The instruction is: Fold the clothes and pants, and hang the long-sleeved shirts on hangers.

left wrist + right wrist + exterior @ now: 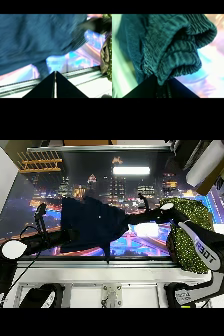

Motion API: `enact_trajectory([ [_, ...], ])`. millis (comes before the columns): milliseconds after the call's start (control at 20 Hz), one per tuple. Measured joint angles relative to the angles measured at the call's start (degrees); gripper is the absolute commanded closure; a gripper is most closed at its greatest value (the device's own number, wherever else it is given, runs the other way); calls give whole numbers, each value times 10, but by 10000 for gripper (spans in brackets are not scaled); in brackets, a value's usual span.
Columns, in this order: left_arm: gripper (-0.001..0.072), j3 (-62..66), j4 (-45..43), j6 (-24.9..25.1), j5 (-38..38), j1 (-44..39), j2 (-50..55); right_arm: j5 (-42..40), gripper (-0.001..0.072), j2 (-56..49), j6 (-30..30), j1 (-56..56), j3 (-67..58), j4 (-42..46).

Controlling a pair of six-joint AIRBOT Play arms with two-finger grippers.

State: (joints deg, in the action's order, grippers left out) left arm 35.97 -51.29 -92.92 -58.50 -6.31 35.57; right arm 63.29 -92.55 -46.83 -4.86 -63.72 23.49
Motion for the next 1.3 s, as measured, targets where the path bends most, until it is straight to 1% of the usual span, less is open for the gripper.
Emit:
enact_trajectory([
  [150, 695, 0, 0, 0, 0, 0, 0, -24, 677, 62, -96, 68, -71, 79],
  [300, 695, 0, -1, 2, 0, 0, 0, -53, 678, 132, -193, 176, -121, 144],
  [450, 695, 0, -1, 2, 2, 0, 0, -59, 678, 193, -262, 294, -139, 179],
  [600, 695, 0, -1, 2, 2, 0, 0, -30, 678, 244, -306, 391, -145, 213],
  [750, 695, 0, -1, 1, 2, 0, 0, 18, 677, 287, -348, 446, -136, 268],
  [1050, 695, 0, -2, 1, 2, 0, 0, 113, 677, 379, -430, 475, -61, 424],
  [1300, 695, 0, -2, 1, 2, 0, 0, 181, 676, 447, -469, 479, 43, 540],
])
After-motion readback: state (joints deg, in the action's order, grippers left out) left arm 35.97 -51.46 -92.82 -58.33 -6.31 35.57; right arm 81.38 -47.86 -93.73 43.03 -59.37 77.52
